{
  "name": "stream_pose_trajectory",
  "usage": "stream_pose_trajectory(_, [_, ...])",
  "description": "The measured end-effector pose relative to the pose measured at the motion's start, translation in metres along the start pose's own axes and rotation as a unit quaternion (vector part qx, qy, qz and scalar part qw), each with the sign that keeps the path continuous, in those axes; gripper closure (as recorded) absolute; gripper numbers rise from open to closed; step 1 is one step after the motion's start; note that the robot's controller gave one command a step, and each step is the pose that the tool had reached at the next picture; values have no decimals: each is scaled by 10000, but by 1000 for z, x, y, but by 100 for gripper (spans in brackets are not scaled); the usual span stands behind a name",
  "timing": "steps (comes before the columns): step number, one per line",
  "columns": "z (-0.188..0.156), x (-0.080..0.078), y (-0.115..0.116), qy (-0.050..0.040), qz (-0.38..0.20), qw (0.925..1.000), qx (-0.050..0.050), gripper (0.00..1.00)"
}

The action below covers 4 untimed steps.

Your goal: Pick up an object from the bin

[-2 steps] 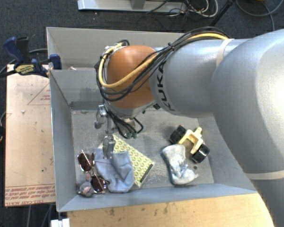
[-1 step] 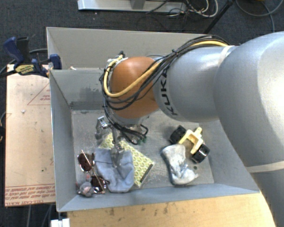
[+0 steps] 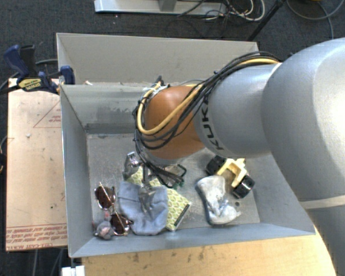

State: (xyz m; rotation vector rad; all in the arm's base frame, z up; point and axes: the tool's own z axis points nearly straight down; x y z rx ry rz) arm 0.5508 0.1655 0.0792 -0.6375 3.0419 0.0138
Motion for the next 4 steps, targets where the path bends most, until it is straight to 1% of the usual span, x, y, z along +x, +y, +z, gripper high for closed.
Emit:
stream_pose_trajectory(1, [0,0,0,-1,3,10000,1,100])
stream_pose_trajectory(2, [-39,-9,9,167,126,9998,4,100])
stream_pose_trajectory(3, [-64,-12,12,171,140,9998,-3,100])
stream_pose_trajectory(4, [-126,-20,1,178,169,9997,5,100])
